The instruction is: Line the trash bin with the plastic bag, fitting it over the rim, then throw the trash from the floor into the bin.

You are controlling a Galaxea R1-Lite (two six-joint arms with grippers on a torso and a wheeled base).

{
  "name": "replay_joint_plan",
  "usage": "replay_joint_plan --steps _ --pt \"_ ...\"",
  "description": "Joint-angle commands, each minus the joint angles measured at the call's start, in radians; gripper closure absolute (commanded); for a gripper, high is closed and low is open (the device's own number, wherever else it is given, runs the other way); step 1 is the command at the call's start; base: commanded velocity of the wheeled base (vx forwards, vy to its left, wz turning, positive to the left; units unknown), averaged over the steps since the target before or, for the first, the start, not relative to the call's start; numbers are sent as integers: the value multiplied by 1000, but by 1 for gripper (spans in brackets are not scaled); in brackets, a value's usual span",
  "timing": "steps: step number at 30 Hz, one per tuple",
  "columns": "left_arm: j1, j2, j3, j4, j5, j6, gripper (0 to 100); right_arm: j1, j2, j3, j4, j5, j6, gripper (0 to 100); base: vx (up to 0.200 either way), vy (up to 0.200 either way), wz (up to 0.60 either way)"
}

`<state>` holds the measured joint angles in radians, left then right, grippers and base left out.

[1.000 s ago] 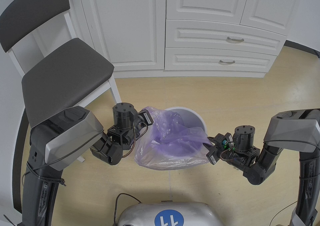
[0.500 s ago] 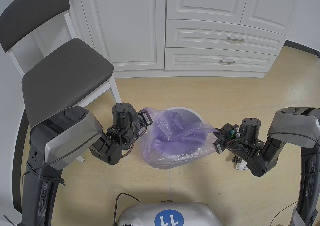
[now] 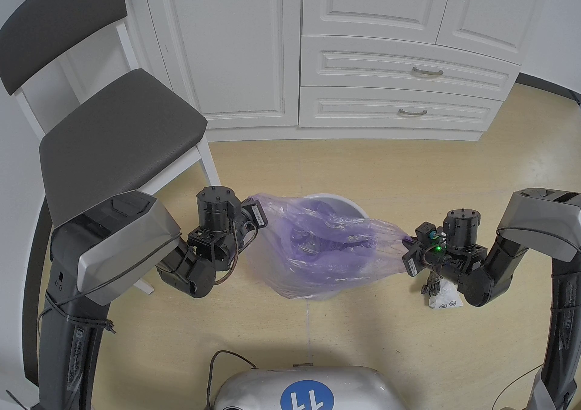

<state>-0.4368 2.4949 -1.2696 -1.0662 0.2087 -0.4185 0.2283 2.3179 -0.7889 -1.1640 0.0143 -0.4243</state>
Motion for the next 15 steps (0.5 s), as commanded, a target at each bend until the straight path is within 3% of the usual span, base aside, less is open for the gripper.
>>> replay_joint_plan --steps 1,10,15 --pt "1 -11 42 -1 1 1 100 3 -52 33 14 0 -2 100 0 0 0" --pt "-10 -60 139 -67 -12 0 100 59 -218 134 139 1 -4 100 0 0 0" --pt "-33 -60 167 -98 -15 0 100 78 -213 154 152 0 -11 100 0 0 0"
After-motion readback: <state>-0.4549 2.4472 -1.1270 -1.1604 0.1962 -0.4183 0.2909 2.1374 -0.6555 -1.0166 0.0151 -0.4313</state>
